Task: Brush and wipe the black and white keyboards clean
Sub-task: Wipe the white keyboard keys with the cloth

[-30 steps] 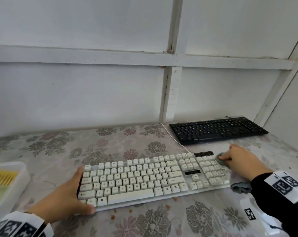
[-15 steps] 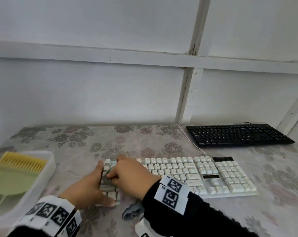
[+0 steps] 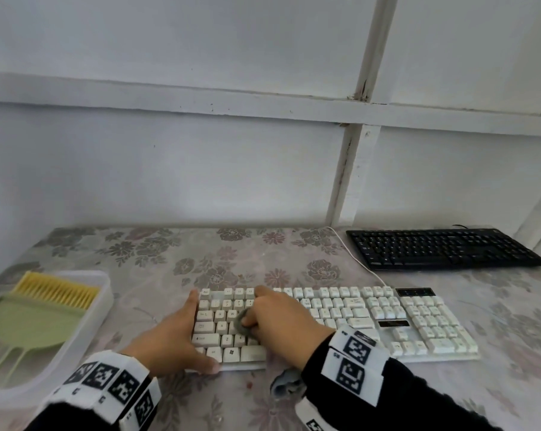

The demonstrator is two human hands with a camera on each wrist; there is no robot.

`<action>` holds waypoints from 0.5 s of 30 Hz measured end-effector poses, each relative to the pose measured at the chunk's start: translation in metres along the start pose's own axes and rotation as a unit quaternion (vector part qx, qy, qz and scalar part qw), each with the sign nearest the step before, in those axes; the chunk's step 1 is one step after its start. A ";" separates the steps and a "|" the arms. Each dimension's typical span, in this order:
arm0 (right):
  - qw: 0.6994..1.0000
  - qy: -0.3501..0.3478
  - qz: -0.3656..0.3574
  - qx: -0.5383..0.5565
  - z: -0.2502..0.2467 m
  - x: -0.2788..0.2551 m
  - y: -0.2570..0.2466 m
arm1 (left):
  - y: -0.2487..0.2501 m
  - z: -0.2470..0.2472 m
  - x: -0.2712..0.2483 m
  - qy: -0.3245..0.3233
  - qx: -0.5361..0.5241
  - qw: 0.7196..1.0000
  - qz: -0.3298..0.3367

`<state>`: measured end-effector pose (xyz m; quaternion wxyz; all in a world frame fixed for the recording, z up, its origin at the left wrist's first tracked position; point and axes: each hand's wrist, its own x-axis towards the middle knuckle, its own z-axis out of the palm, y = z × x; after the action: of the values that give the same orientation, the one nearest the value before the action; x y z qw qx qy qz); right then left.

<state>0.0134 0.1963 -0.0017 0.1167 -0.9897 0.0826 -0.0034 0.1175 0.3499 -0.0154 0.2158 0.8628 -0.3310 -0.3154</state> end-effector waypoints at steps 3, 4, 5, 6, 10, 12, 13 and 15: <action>1.000 -0.009 0.029 0.005 -0.004 -0.007 0.015 | 0.001 0.000 0.000 -0.002 0.005 1.000 -0.006; 0.999 -0.011 0.041 0.001 -0.007 -0.009 0.019 | 0.001 0.000 0.000 -0.002 0.006 1.000 -0.007; 0.998 -0.015 0.054 -0.003 -0.010 -0.011 0.021 | 0.001 0.000 0.000 -0.001 0.006 1.000 -0.005; 0.998 -0.020 0.061 -0.009 -0.014 -0.011 0.020 | 0.001 0.000 -0.001 0.001 0.004 1.000 -0.003; 0.999 0.010 0.003 0.050 -0.023 0.002 -0.009 | -0.004 0.000 0.002 0.004 -0.018 1.000 0.007; 0.996 0.003 -0.051 0.076 -0.017 0.014 -0.032 | -0.007 0.000 0.004 0.006 -0.031 0.999 0.020; 0.995 -0.009 -0.068 0.073 -0.013 0.020 -0.040 | -0.009 0.000 0.005 0.009 -0.030 0.999 0.026; 0.995 -0.025 -0.083 0.040 -0.003 0.030 -0.051 | -0.010 -0.001 0.006 0.013 -0.027 0.999 0.034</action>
<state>0.0508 0.2397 0.0132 0.1580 -0.9874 -0.0030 0.0078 0.1257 0.3524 -0.0229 0.2532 0.8490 -0.3488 -0.3058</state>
